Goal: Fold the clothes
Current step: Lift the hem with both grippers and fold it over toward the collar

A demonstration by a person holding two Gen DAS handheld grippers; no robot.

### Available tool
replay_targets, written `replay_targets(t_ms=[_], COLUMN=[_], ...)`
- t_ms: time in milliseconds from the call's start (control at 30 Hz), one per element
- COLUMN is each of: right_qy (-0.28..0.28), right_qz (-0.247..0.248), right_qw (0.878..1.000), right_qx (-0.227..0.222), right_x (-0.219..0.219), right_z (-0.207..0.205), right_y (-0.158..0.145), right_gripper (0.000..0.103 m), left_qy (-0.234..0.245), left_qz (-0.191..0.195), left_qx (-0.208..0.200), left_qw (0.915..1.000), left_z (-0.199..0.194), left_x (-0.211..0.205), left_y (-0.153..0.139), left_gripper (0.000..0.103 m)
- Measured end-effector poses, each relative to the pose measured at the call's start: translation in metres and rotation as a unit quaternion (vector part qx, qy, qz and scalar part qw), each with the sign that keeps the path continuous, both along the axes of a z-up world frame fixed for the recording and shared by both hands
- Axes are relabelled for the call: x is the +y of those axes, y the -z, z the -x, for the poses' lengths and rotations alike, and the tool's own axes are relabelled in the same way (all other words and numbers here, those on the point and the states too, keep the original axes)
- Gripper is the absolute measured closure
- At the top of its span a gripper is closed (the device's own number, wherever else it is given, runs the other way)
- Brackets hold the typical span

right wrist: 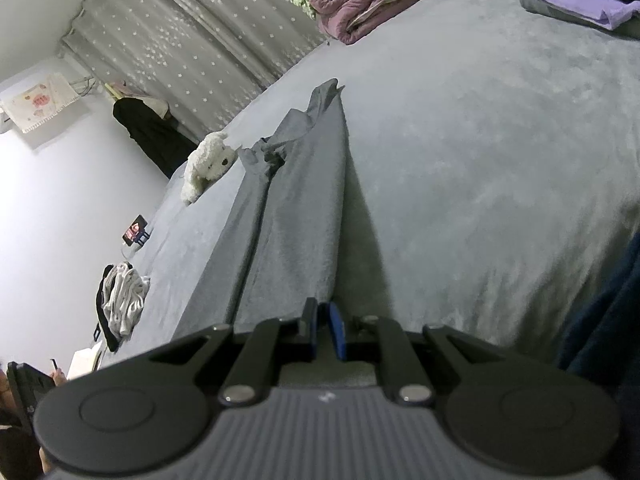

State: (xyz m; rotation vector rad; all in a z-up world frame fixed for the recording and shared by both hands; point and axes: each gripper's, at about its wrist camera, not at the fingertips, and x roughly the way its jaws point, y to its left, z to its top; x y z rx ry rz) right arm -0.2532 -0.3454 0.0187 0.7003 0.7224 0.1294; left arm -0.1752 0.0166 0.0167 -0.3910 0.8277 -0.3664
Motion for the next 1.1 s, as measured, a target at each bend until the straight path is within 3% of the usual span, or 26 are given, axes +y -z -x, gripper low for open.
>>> replay_targets(t_ms=[567,900,1100], right_qy=[-0.009,-0.008,-0.004], right_qz=[0.006,0.023,0.039], right_qw=[1.0,1.0,0.999], right_qx=[-0.007,-0.017,0.0], right_x=[-0.001,-0.004,-0.008], right_z=[-0.05,-0.104,-0.144], right_y=[-0.028,-0.048,-0.047], right_gripper=[0.095,0.095,0.094], left_qy=[-0.014,-0.027,-0.023], left_qz=[-0.021,-0.02,-0.045], left_qx=[0.024,0.021,0.018], left_qw=[0.9994,0.9992,0.9986], left_z=[-0.047,-0.102,-0.145], left_x=[-0.008,-0.01,-0.021], left_y=[-0.026,-0.052,-0.055], left_gripper=[0.099,0.099,0.099])
